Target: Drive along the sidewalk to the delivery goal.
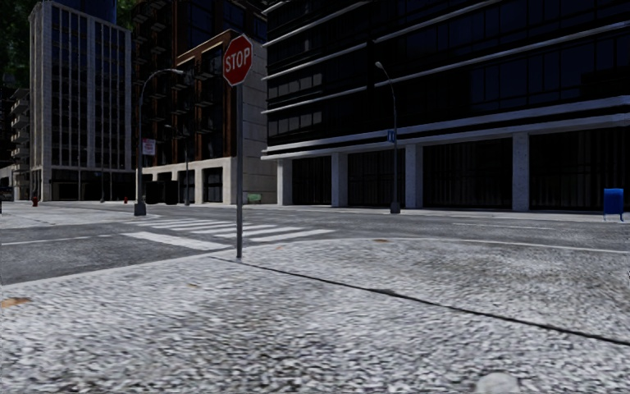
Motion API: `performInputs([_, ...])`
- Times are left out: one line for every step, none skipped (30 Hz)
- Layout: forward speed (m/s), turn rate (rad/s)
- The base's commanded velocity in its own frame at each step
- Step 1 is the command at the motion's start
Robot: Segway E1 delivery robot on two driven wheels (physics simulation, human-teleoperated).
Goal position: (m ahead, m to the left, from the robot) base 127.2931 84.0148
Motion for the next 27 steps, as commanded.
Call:
performInputs([1.96,-0.43])
performInputs([1.96,-0.43])
performInputs([1.96,-0.43])
performInputs([1.96,-0.43])
performInputs([1.96,-0.43])
performInputs([1.96,-0.43])
performInputs([1.96,-0.43])
performInputs([1.96,-0.43])
performInputs([1.96,-0.43])
performInputs([1.96,-0.41])
performInputs([1.96,0.00])
performInputs([1.96,0.00])
performInputs([1.96,0.00])
performInputs([1.96,0.00])
performInputs([1.96,0.00])
performInputs([1.96,0.00])
performInputs([1.96,0.00])
performInputs([1.96,0.00])
performInputs([1.96,0.00])
performInputs([1.96,0.00])
performInputs([1.96,0.00])
performInputs([1.96,0.00])
performInputs([1.96,0.00])
performInputs([1.96,0.00])
performInputs([1.96,0.00])
performInputs([1.96,0.00])
performInputs([1.96,0.00])
